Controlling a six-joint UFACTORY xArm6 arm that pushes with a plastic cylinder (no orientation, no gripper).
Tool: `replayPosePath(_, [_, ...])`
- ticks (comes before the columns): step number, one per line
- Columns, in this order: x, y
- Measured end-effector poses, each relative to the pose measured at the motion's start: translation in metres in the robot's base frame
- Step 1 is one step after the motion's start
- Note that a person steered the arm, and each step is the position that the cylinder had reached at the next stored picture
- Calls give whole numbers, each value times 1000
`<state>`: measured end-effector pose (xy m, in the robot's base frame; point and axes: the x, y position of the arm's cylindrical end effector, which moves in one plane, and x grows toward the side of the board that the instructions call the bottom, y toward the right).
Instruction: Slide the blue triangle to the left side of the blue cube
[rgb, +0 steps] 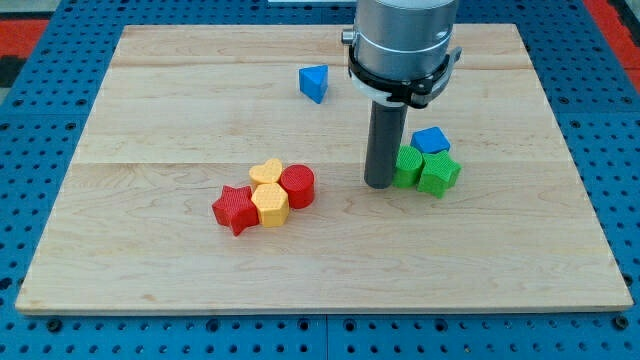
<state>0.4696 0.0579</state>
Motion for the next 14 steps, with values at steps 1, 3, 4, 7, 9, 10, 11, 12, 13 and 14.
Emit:
replayPosePath(1, [-2, -35])
replayPosePath(3, [-69, -84])
replayPosePath(4, [-110, -114])
replayPosePath(7, [-183, -106])
replayPosePath(9, [-183, -72])
replayPosePath(10, [-180, -53])
replayPosePath(11, [-169, -49])
replayPosePath(12, [-180, -70])
replayPosePath(13, [-179, -80])
replayPosePath(14, [-157, -78])
